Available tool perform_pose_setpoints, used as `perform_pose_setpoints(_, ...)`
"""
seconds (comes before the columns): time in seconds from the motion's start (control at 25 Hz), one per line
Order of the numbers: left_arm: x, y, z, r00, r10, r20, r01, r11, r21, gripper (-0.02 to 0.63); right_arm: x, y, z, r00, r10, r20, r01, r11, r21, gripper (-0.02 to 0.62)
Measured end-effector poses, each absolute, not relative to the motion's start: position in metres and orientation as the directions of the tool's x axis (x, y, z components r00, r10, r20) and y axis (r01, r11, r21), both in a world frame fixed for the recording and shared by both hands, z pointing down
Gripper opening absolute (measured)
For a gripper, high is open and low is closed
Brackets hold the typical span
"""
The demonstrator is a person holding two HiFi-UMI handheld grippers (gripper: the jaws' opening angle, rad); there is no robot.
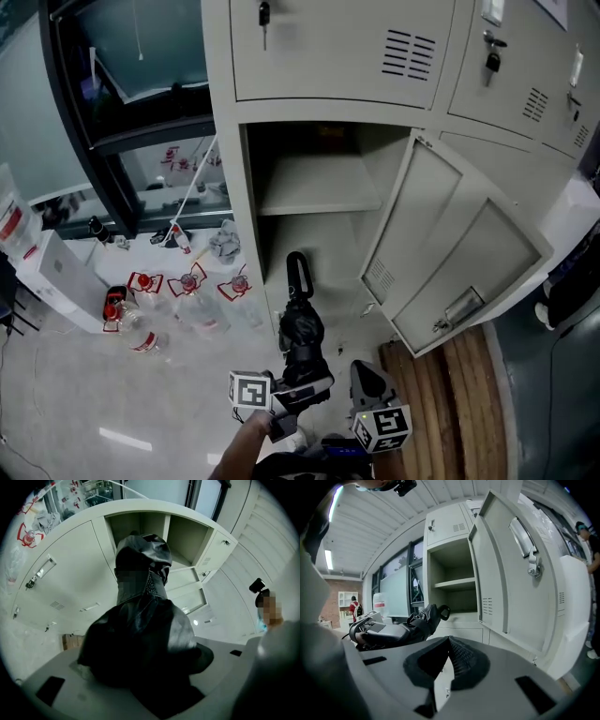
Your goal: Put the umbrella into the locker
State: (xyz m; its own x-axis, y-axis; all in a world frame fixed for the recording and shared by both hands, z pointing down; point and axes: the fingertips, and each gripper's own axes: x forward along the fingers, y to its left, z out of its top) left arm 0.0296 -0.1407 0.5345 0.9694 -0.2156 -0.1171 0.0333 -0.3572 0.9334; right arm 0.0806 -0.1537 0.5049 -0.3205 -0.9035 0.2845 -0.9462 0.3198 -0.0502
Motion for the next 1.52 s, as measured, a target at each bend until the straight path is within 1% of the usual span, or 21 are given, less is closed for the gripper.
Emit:
perform_pose_setpoints(0.28,0.039,-0.171,0.533,0.971,-0.2,-0.131,0.053,-0.354,0.934,0.276,0.083,-0.176,0.503,-0.324,-0.905,0.276,-0.945,0.323,-0.049,0.0)
perform_pose_setpoints(0.44,0.047,-0.188,0.535,0.969,-0.2,-0.145,0.075,-0.321,0.944,0.276,0.086,-0.193,0.507,-0.332,-0.903,0.272,-0.942,0.331,-0.052,0.0)
perform_pose_setpoints(0.56,0.051,-0.202,0.536,0.973,-0.189,-0.13,0.058,-0.348,0.936,0.276,0.087,-0.21,0.507,-0.333,-0.904,0.27,-0.942,0.329,-0.059,0.0)
perform_pose_setpoints(0.64,0.052,-0.212,0.536,0.974,-0.191,-0.12,0.051,-0.333,0.942,0.276,0.089,-0.222,0.509,-0.334,-0.902,0.272,-0.942,0.33,-0.062,0.0)
perform_pose_setpoints(0.72,0.054,-0.221,0.534,0.972,-0.192,-0.133,0.065,-0.324,0.944,0.276,0.09,-0.234,0.51,-0.336,-0.9,0.276,-0.941,0.332,-0.063,0.0)
perform_pose_setpoints(0.8,0.056,-0.233,0.532,0.971,-0.189,-0.15,0.077,-0.347,0.935,0.276,0.092,-0.245,0.513,-0.337,-0.898,0.283,-0.94,0.335,-0.06,0.0)
perform_pose_setpoints(1.0,0.061,-0.253,0.531,0.96,-0.214,-0.178,0.111,-0.291,0.95,0.276,0.102,-0.263,0.517,-0.325,-0.896,0.302,-0.944,0.324,-0.056,0.0)
perform_pose_setpoints(1.52,0.067,-0.276,0.53,0.958,-0.208,-0.195,0.136,-0.266,0.954,0.276,0.101,-0.283,0.529,-0.346,-0.883,0.316,-0.938,0.338,-0.081,0.0)
